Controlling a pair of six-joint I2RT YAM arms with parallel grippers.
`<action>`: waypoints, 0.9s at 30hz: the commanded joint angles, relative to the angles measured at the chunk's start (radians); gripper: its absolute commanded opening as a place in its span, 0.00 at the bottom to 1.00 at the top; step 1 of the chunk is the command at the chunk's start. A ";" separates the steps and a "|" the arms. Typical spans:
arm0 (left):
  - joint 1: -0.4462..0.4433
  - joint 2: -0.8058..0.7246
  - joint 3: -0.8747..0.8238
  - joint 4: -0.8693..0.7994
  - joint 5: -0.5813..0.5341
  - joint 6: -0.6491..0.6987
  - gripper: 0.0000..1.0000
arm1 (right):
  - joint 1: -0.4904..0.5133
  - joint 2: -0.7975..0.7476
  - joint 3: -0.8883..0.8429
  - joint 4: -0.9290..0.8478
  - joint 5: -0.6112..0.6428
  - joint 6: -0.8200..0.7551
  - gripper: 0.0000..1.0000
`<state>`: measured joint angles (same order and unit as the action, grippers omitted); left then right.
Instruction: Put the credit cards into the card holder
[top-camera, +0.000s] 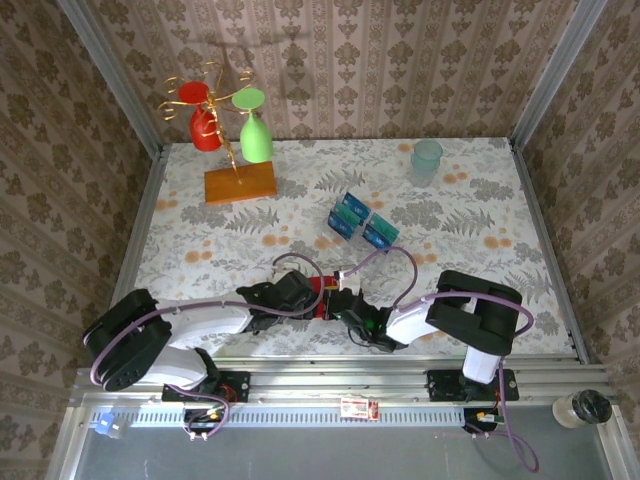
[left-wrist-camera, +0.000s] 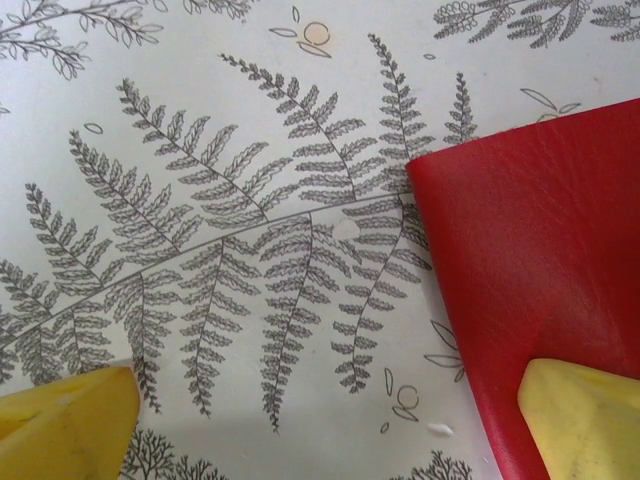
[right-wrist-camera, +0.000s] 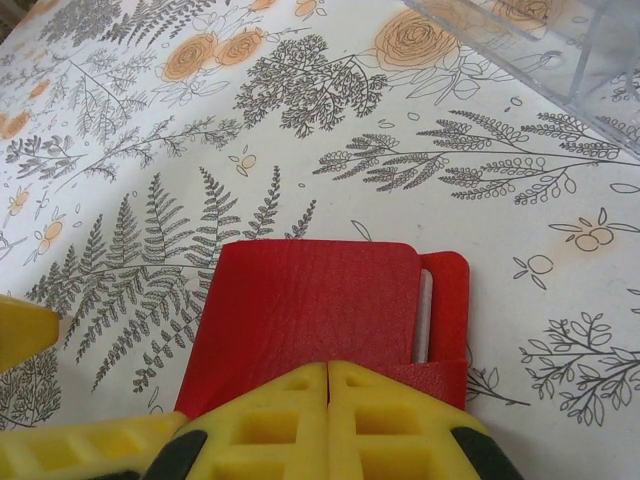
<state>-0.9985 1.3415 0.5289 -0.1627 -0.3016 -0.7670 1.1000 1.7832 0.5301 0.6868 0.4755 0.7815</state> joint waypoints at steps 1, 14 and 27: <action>0.025 -0.054 0.002 -0.037 0.102 -0.004 1.00 | 0.082 0.136 -0.075 -0.522 -0.257 0.020 0.00; 0.096 -0.129 0.008 -0.075 0.125 0.023 1.00 | 0.082 0.080 -0.002 -0.647 -0.241 0.044 0.00; 0.122 -0.130 0.043 -0.088 0.128 0.046 1.00 | -0.076 -0.108 0.220 -0.744 -0.334 -0.051 0.40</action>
<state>-0.8860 1.2266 0.5407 -0.2337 -0.1791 -0.7437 1.0451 1.6871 0.7406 0.1837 0.3008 0.7578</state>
